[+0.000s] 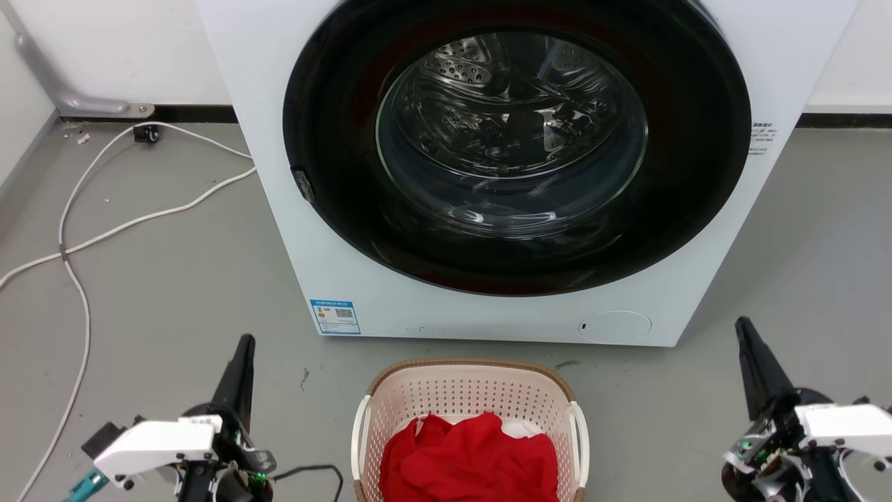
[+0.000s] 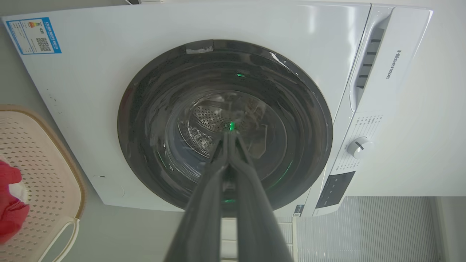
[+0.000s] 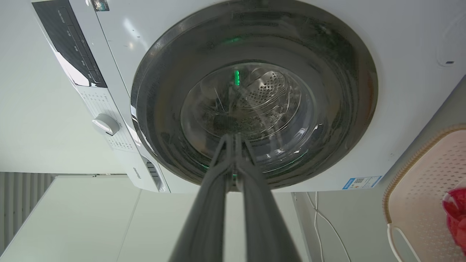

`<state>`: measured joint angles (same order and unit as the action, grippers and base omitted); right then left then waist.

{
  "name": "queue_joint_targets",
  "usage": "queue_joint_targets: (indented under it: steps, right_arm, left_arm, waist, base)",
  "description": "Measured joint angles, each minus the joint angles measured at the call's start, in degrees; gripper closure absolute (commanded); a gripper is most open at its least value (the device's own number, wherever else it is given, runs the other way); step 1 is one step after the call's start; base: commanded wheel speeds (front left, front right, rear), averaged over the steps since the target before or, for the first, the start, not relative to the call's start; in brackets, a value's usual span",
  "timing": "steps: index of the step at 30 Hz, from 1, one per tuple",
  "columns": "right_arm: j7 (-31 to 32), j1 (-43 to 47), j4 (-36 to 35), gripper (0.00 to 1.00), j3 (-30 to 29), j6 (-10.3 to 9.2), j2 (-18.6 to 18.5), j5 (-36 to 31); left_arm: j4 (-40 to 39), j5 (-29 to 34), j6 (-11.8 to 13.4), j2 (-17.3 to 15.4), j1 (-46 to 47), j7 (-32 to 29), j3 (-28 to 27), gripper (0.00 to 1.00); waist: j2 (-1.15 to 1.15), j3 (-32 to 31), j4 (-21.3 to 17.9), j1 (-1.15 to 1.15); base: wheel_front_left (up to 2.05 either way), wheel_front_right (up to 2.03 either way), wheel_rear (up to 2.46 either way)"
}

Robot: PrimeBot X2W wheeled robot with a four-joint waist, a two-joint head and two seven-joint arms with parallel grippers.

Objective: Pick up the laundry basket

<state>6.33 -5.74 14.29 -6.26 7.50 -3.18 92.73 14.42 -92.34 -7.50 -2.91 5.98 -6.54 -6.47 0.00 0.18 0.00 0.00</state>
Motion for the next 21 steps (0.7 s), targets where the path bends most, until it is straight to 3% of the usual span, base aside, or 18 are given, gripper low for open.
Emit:
queue_joint_targets:
  steps: [8, 21]
  right_arm:
    - [-1.6, 1.9, 0.9, 0.00, 0.3, -0.01, 0.2, -1.3]
    - [-4.7, 2.4, -3.8, 0.00, 0.8, -0.01, 0.2, -18.6]
  left_arm:
    - [0.6, 1.7, 0.0, 0.1, -1.8, 1.6, 0.2, 0.00]
    - [-3.9, 17.1, 3.3, 0.1, -2.1, 4.8, 1.1, 0.00]
  waist:
    - [0.00, 0.0, 0.0, 0.00]
    - [0.00, 0.3, 0.0, 0.00]
  base:
    - [0.00, 0.00, 0.00]
    - [0.00, 0.00, 0.00]
